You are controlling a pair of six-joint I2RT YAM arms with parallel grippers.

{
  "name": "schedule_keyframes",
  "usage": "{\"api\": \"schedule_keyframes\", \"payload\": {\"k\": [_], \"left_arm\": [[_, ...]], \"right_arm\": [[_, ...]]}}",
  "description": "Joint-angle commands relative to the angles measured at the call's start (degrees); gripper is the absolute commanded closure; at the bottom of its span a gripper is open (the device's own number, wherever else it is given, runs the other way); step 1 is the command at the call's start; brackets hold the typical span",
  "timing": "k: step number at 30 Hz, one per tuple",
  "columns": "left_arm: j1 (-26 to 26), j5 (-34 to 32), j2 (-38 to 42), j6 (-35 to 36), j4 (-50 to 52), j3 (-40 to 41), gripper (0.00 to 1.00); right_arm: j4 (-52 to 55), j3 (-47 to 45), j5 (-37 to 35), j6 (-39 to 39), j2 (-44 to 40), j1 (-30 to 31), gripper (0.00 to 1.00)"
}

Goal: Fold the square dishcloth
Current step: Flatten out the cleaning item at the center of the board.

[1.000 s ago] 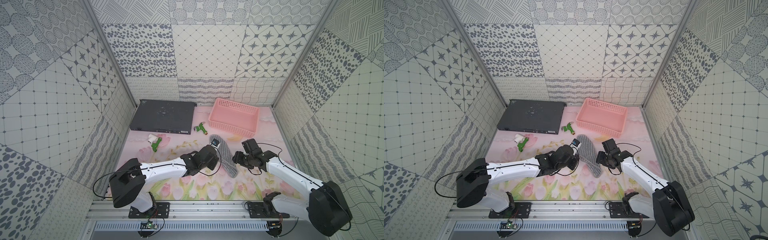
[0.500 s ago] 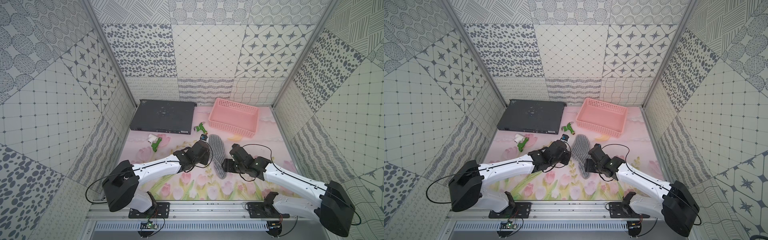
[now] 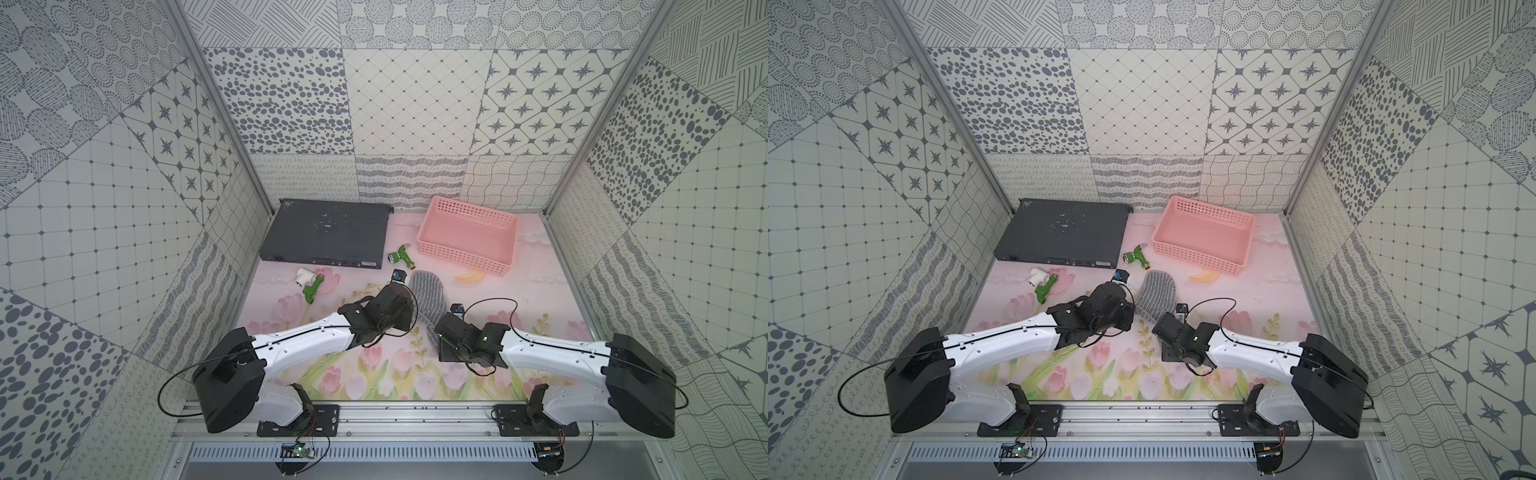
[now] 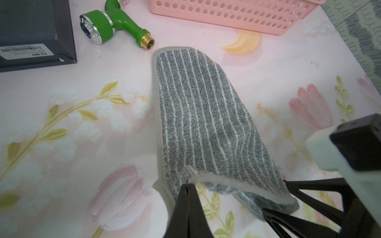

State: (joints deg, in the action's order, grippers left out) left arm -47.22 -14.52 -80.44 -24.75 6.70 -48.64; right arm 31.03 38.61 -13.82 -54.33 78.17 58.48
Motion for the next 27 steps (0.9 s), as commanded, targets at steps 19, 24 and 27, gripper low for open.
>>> {"api": "schedule_keyframes", "payload": {"k": [19,24,27], "left_arm": [[0.55,-7.38,18.84,8.94,14.19,-10.1,1.0],[0.48,-5.69,22.82,9.98,23.47,-15.11,1.0],[0.55,-3.73,24.78,9.1,29.32,-17.35,1.0]], "right_arm": [[27.03,21.81,-15.23,9.52,-9.95,1.39,0.92],[38.24,31.91,-14.0,14.15,-10.53,1.38,0.91],[43.52,36.51,-11.38,15.65,-11.28,1.39,0.91]]}}
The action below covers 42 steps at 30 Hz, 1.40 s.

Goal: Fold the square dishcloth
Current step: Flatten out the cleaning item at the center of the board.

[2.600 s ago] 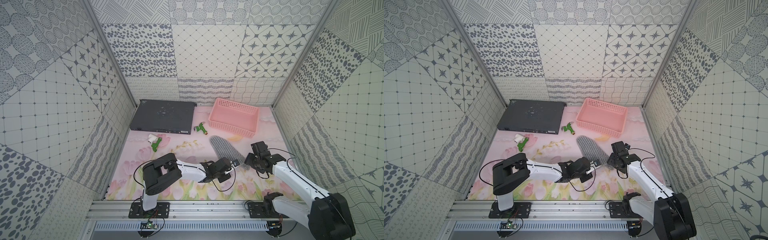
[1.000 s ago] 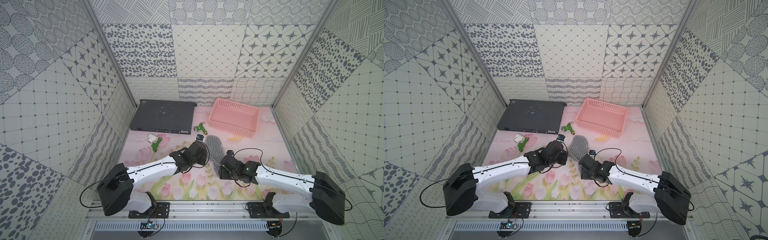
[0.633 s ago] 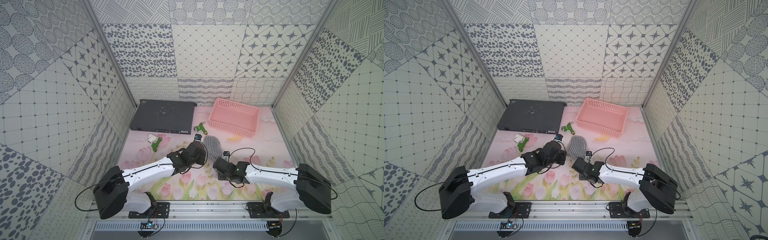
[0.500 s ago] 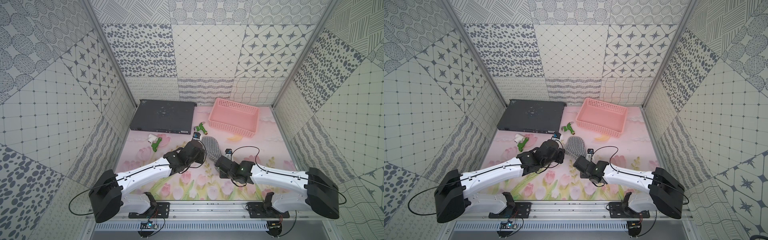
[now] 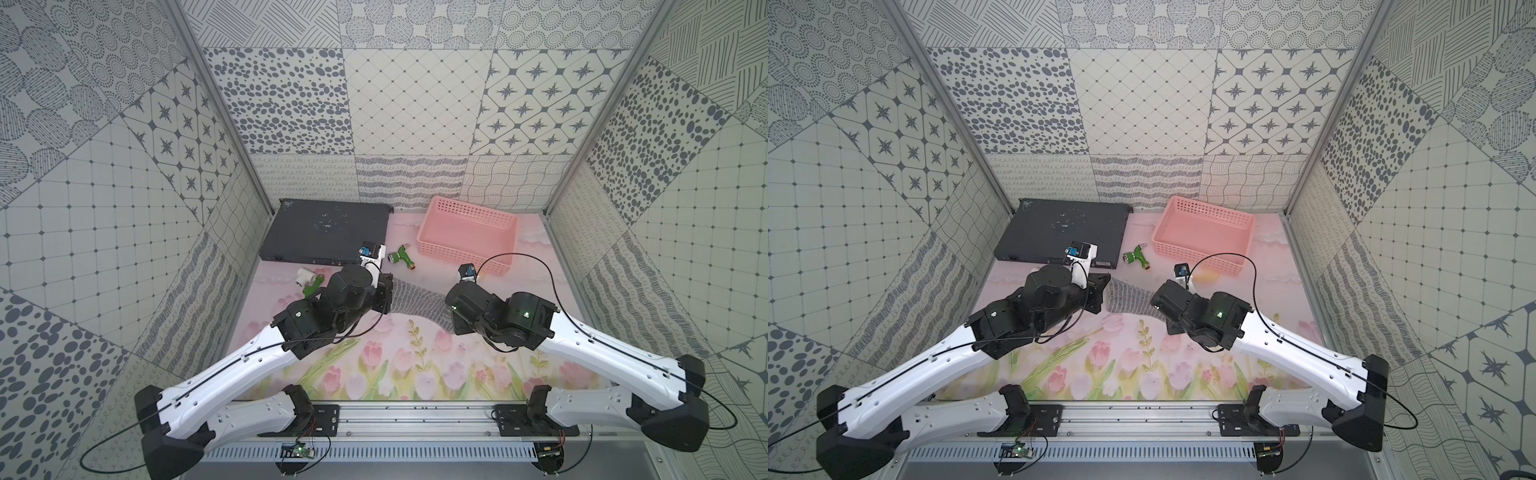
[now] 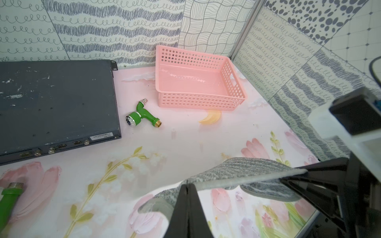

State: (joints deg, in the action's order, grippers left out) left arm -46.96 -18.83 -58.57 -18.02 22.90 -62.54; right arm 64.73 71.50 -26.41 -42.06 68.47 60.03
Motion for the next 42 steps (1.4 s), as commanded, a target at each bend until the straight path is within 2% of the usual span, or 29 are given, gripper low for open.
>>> {"api": "schedule_keyframes", "payload": {"k": [1,7,13,15,18,23,26,30,35,38,42], "left_arm": [[0.29,1.46,3.5,1.77,14.92,-3.92,1.0],[0.28,7.89,7.85,-3.17,23.87,-4.36,1.0],[0.2,16.94,12.84,-8.77,26.02,-1.98,1.0],[0.2,18.09,13.37,-10.14,25.76,-0.28,1.0],[0.19,15.69,11.44,-9.85,24.86,1.59,1.0],[1.13,12.24,2.4,-5.85,16.61,3.42,1.0],[3.41,11.82,-4.16,-2.15,8.51,3.35,1.0],[8.57,13.38,-15.1,2.85,-4.68,2.54,1.0],[13.58,17.45,-28.37,8.41,-16.24,-2.43,1.0],[17.13,19.98,-34.9,10.13,-17.77,-6.66,1.0],[20.85,22.39,-40.9,11.37,-18.92,-10.64,1.0]], "right_arm": [[11.17,4.71,2.53,3.78,-2.01,-0.17,0.91],[19.1,7.65,10.94,3.84,-4.44,-0.18,0.93],[21.63,6.6,18.65,1.99,-6.55,0.17,0.97],[21.5,5.85,19.68,1.92,-6.4,0.17,0.97],[21.67,5.81,16.8,2.6,-4.31,-0.47,0.97],[16.94,3.59,13.86,6.33,0.22,-9.1,0.97],[8.19,0.02,12.94,10.16,2.77,-17.29,0.96],[-6.97,-2.48,14.92,14.03,9.67,-25.81,0.88],[-12.96,6.31,7.76,19.52,26.83,-27.6,0.89],[-13.19,12.74,3.92,22.62,36.64,-27.87,0.9],[-13.71,19.14,2.85,25.25,43.94,-28.91,0.87]]}}
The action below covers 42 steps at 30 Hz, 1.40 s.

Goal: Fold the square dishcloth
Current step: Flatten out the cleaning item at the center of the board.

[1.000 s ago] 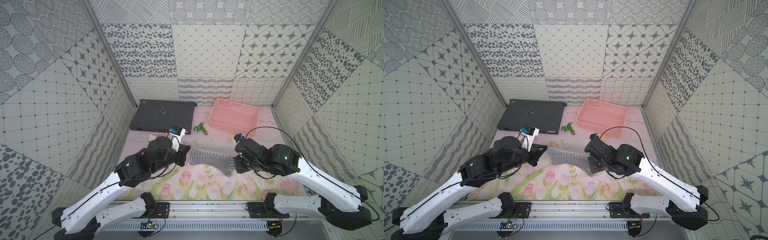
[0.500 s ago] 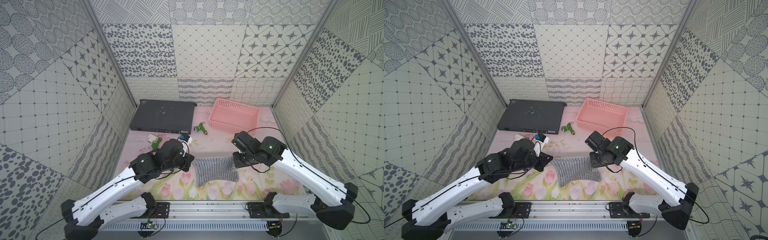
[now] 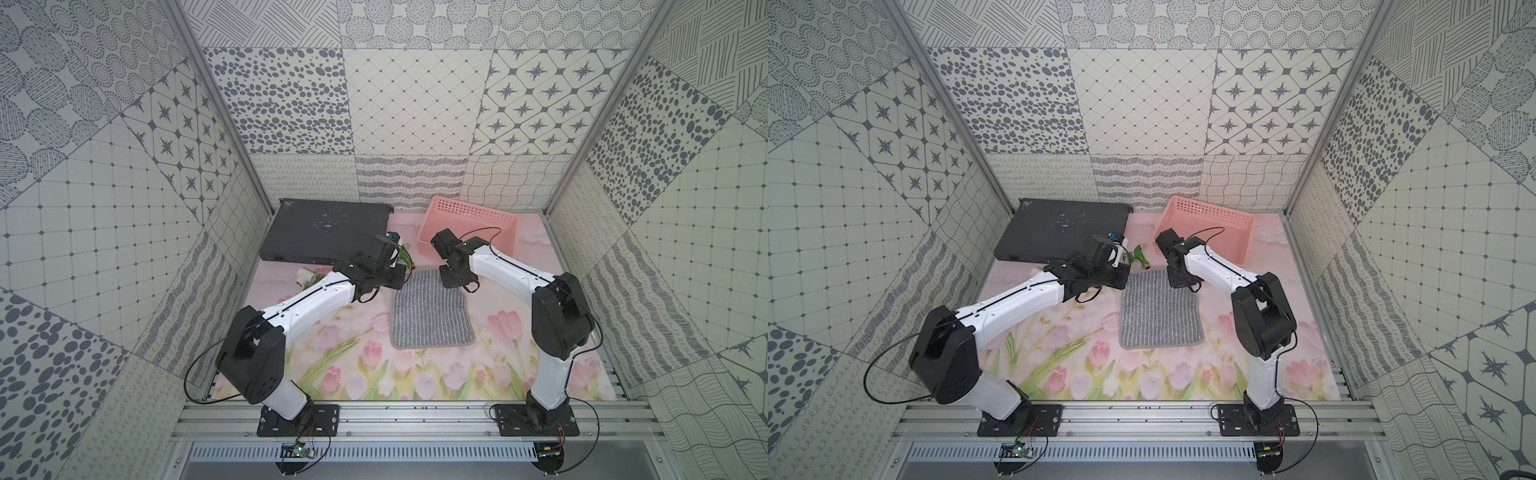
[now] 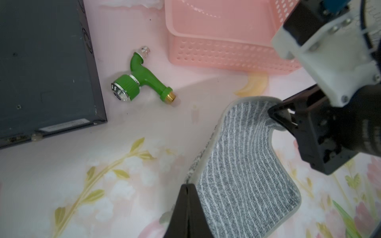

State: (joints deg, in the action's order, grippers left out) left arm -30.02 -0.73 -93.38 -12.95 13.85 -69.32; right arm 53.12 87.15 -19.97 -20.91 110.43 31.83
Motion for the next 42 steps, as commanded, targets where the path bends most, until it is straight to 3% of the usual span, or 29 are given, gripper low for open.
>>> {"api": "schedule_keyframes", "payload": {"k": [1,9,16,23,28,33,38,42], "left_arm": [[4.73,5.13,-7.08,6.36,-10.09,-4.27,1.0],[7.1,8.18,-10.36,5.44,-10.5,-3.82,1.0],[7.43,8.67,-10.49,4.57,-11.2,-1.43,1.0],[7.78,9.48,-11.58,3.94,-11.87,-1.51,1.0],[7.96,9.99,-12.86,3.32,-11.93,-2.12,1.0],[8.13,9.87,-12.97,2.85,-11.92,-2.05,1.0],[8.25,9.74,-12.67,2.67,-12.03,-1.58,1.0],[8.31,9.97,-12.48,2.54,-12.26,-1.43,1.0]], "right_arm": [[-2.36,4.56,-3.59,4.72,3.11,-0.79,0.86],[-4.24,6.31,-2.23,6.82,7.75,-2.34,0.78],[-8.01,4.43,1.56,7.42,8.32,-3.65,0.81],[-9.0,5.58,1.51,7.48,9.89,-3.75,0.7],[-9.05,6.91,1.6,7.41,11.12,-4.04,0.71],[-9.01,7.58,1.4,7.48,11.57,-4.12,0.81],[-9.09,7.68,0.78,7.44,11.06,-4.14,0.73],[-9.06,7.76,0.5,7.57,10.96,-4.17,0.78]]}}
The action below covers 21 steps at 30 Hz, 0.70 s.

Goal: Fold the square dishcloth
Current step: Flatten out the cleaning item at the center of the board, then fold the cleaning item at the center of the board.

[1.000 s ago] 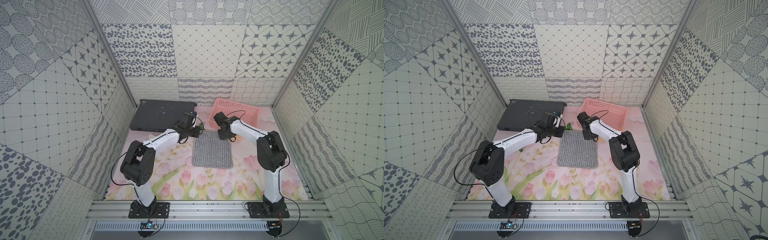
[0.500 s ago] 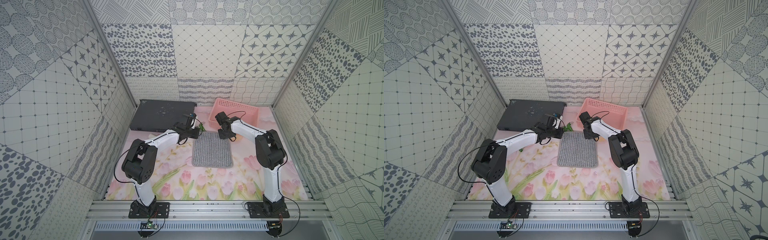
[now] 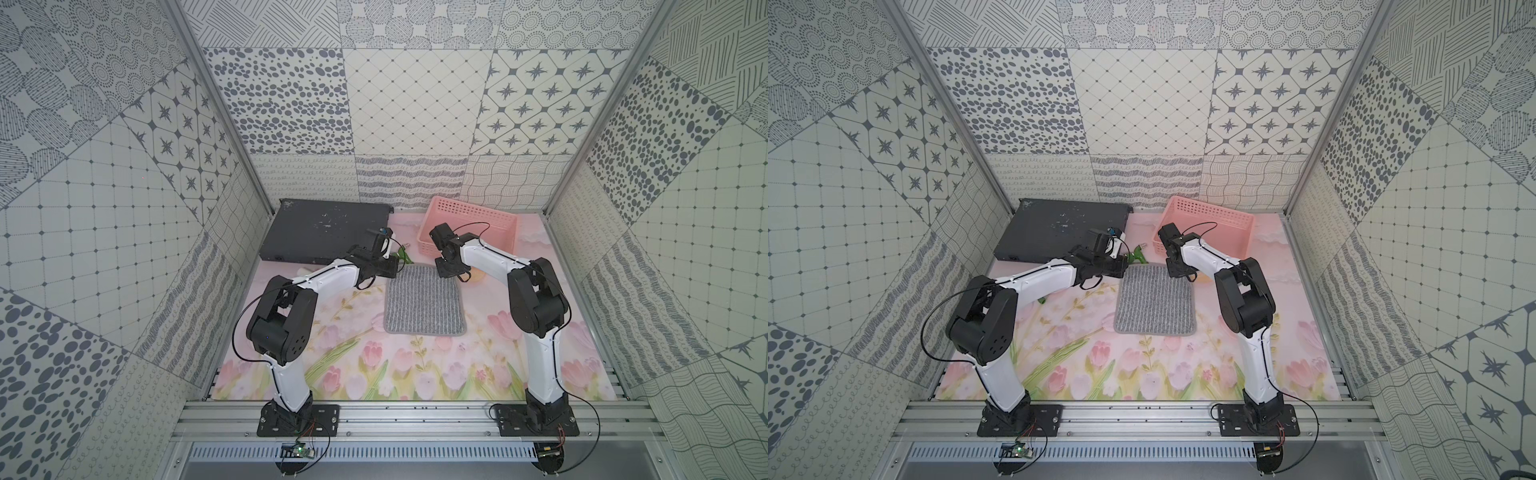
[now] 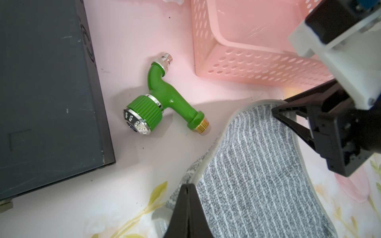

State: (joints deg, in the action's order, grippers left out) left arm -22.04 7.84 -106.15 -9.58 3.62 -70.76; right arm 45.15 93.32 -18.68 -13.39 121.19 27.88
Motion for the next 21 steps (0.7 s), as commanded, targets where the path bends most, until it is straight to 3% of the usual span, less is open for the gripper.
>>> {"api": "schedule_keyframes", "payload": {"k": [1,4,8,21], "left_arm": [[0.33,1.43,0.19,-0.94,-2.09,0.01,1.0],[0.41,1.57,0.15,-1.03,-2.18,0.0,1.0],[0.42,1.79,0.57,-1.15,-2.19,0.37,1.0],[0.42,4.5,13.53,-5.35,-10.8,14.21,1.0]], "right_arm": [[-1.03,1.63,-0.88,0.06,0.31,-0.27,0.79],[-1.07,1.36,-1.59,0.07,0.32,-0.28,0.81],[-1.19,0.89,-3.0,-0.06,-0.41,-0.28,1.0],[-8.93,-13.71,-3.71,-2.2,-14.19,1.94,1.0]]}}
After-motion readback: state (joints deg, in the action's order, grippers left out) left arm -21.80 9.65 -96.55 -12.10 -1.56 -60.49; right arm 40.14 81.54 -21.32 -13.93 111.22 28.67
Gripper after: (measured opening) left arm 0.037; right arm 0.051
